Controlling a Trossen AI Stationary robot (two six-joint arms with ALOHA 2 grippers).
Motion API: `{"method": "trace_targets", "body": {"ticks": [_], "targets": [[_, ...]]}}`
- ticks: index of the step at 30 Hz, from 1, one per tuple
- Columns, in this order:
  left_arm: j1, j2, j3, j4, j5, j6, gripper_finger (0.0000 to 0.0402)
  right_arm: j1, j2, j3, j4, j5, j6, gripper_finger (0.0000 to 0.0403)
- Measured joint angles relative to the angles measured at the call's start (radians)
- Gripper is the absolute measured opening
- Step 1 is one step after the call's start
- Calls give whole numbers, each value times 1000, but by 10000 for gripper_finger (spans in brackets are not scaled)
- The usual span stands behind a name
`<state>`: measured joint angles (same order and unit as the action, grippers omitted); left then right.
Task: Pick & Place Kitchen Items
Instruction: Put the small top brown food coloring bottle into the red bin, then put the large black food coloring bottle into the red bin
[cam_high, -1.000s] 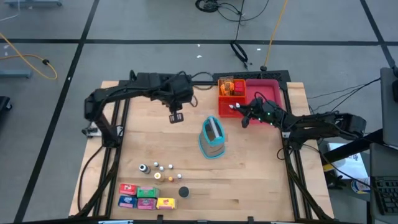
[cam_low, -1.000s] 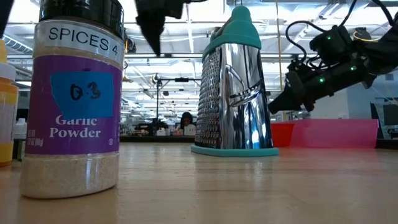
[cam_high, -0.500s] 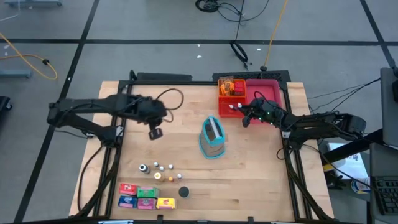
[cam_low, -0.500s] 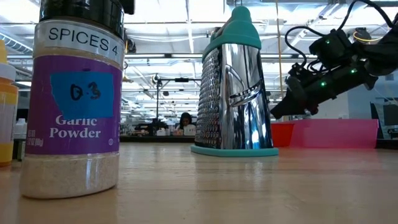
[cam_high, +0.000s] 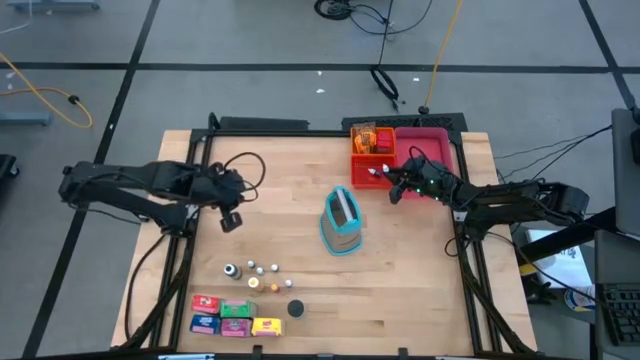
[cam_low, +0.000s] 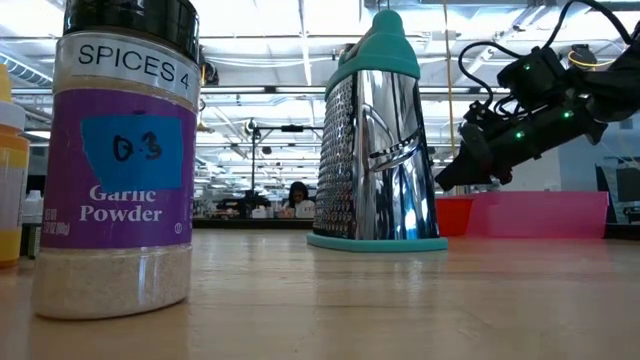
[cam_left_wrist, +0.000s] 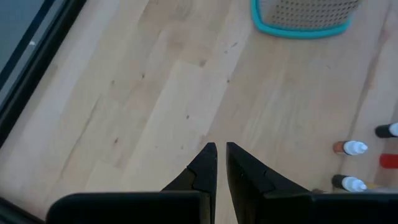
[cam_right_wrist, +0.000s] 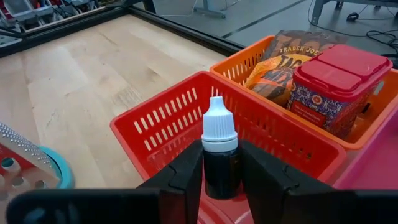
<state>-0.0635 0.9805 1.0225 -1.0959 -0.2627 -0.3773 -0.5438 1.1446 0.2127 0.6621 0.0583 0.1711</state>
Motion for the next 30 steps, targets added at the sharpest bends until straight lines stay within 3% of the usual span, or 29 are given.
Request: {"method": "trace_targets", "body": {"ticks": [10, 17, 25, 30], "targets": [[-119, -15, 0, -17, 3, -45, 37, 0, 0, 0, 0, 1, 0, 123], [-222, -14, 0, -21, 66, -116, 37, 0, 0, 0, 0, -1, 0, 130], [-385, -12, -35, 2, 117, -368, 40, 0, 0, 0, 0, -2, 0, 130], [-474, -6, -111, 2, 116, -547, 70, 0, 0, 0, 0, -2, 1, 129]]}}
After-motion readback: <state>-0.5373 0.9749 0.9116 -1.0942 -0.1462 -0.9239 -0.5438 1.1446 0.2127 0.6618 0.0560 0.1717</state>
